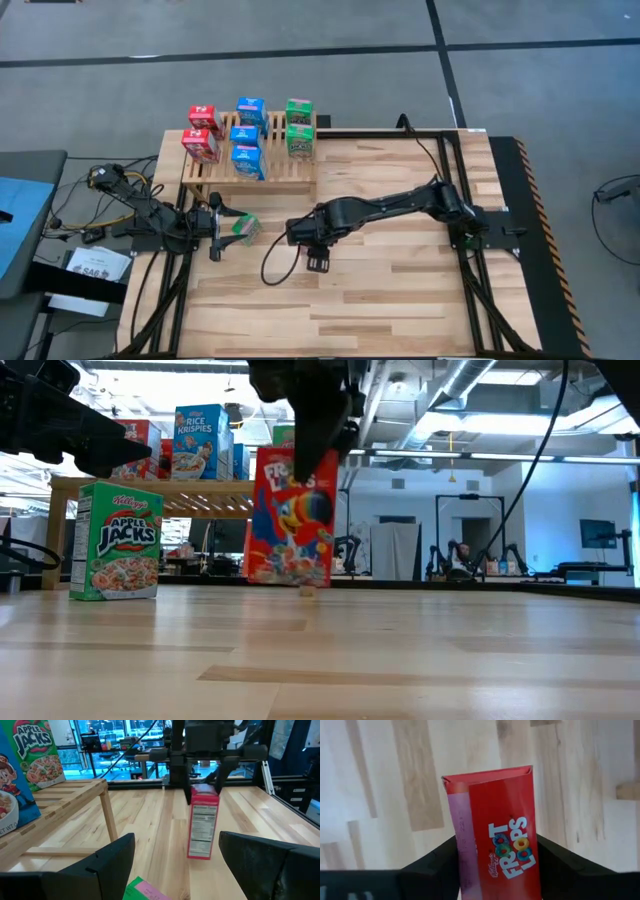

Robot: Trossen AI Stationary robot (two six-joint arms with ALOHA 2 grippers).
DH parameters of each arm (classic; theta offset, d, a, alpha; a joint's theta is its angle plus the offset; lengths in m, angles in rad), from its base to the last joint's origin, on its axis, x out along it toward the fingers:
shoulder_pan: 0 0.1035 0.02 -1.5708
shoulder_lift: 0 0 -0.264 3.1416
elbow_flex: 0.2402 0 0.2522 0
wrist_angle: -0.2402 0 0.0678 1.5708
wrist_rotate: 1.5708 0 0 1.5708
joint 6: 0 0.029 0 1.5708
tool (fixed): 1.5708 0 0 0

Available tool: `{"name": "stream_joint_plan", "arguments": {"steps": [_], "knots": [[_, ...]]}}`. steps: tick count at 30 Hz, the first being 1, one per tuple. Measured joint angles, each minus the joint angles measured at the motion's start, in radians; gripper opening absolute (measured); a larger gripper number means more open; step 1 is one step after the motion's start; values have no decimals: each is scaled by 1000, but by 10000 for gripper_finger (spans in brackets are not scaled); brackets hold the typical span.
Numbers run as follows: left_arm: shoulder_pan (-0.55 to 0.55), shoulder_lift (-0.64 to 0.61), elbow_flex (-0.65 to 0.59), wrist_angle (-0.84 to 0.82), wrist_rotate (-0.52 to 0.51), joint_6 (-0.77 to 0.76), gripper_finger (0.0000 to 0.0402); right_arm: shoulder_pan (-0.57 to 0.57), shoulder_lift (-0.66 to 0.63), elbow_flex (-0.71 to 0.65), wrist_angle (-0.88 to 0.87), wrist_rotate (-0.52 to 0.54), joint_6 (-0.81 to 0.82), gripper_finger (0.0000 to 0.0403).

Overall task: Stack cereal on shelf
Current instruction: Put the red cereal box on the shelf aligned with the red cereal boxes

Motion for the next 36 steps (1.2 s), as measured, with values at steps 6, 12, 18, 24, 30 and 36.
{"name": "stream_joint_plan", "arguments": {"steps": [6,12,18,24,30,36], "knots": [[0,0,0,0,0,0,281,-3,0,-7,9,9,-47,266],[0,0,0,0,0,0,281,-4,0,-38,23,9,-52,276],[0,0,0,0,0,0,281,-4,-22,-34,12,10,-71,277],[0,0,0,0,0,0,281,1,-105,-24,-20,105,-101,277],[0,4,0,1,0,0,281,66,-275,-80,29,378,-124,277],[0,13,0,0,2,0,281,156,-576,-447,317,530,-167,277]]}}
